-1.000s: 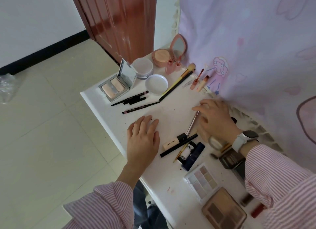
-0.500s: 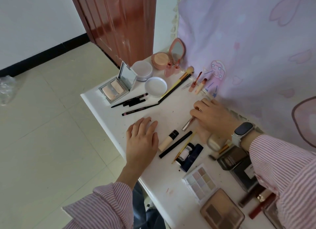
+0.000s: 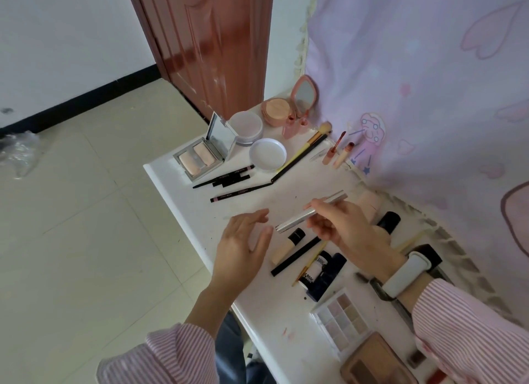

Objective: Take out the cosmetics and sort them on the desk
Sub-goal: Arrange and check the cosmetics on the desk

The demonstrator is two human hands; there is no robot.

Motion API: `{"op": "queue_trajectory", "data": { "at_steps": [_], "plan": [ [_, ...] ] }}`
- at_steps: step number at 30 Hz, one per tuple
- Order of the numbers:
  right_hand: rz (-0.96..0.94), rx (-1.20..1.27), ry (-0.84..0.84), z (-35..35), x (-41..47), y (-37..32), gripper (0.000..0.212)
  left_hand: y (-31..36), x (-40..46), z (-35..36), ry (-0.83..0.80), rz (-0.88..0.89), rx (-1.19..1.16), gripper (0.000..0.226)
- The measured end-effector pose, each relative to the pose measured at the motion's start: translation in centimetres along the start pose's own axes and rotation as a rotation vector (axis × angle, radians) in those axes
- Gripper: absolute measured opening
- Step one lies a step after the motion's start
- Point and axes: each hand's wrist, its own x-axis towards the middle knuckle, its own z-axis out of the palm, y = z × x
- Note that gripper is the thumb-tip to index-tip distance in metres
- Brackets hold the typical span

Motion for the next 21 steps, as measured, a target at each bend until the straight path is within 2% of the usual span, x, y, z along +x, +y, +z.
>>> {"op": "queue_trajectory", "data": {
  "at_steps": [2, 5, 9, 10, 13, 16, 18, 21],
  "plan": [
    [0.028, 0.059, -0.038, 0.6, -0.2, 0.0, 0.025, 0.7, 0.0, -0.3, -0.066, 0.019, -0.033, 0.04],
    [-0.01, 0.014, -0.061, 1.3, -0.4, -0.1, 0.035, 1.3, 0.4, -0.5, -0.053, 0.168, 0.058, 0.041],
    [0.001, 0.058, 0.125, 0.8, 0.1, -0.5, 0.029, 1.6, 1.3, -1.0, 0.038, 0.288, 0.248, 0.038],
    [-0.016, 0.003, 0.15, 0.7, 0.1, -0.4, 0.027, 1.5, 1.4, -1.1, 0.035, 0.29, 0.258, 0.037],
    [-0.215, -0.304, 0.133, 0.6, -0.1, 0.0, 0.02, 1.4, 1.2, -1.2, -0.062, 0.204, 0.14, 0.048],
    [-0.43, -0.463, -0.007, 0.2, -0.6, -0.2, 0.007, 1.1, 0.9, -1.4, -0.167, 0.024, -0.022, 0.052],
    [-0.426, -0.529, -0.093, -0.5, -0.6, -0.6, 0.018, 0.6, 0.9, -1.6, -0.158, -0.021, -0.041, 0.043],
    [-0.309, -0.526, -0.103, -0.7, -0.6, -1.0, 0.015, 0.4, 1.0, -1.9, -0.143, -0.014, 0.003, 0.036]
  ]
}}
